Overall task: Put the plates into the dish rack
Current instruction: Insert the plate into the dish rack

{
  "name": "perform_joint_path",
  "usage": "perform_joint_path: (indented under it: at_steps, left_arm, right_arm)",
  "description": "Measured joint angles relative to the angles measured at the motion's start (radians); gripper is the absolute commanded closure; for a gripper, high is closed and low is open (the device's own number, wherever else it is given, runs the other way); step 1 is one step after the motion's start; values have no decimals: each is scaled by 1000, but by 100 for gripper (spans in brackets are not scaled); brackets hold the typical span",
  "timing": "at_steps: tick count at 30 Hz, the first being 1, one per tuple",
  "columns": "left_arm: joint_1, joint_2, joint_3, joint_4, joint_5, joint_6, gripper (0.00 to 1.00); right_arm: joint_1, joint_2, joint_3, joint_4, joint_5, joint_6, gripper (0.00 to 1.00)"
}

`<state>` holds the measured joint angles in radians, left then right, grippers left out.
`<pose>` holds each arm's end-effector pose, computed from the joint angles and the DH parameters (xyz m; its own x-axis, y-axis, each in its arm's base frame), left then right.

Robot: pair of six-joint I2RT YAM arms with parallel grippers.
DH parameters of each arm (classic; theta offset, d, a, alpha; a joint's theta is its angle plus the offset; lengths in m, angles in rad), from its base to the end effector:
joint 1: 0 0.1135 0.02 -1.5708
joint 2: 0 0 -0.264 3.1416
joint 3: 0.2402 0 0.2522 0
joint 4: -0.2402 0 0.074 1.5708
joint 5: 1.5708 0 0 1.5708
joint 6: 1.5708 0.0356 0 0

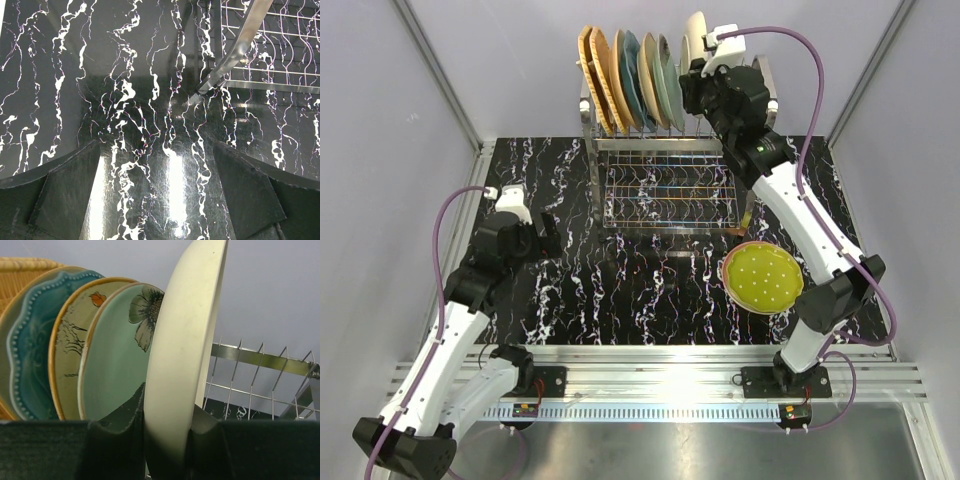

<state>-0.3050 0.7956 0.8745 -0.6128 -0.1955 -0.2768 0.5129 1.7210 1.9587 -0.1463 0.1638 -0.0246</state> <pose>0.1628 -0.0440 0.3258 -0.5038 -0.1224 -0.8551 -0.0027 0.9901 -0.1401 0.3445 0.1874 0.5005 0.0879 0.0217 -0.9959 -0.3406 0.9402 -0.0096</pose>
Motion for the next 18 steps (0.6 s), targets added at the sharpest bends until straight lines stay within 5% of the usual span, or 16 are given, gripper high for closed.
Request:
perform_joint_path:
  at_steps: [18]
  left_arm:
    - [0,0,0,0,0,0,1]
  right_arm:
    - [-38,23,-23,8,1,56,83]
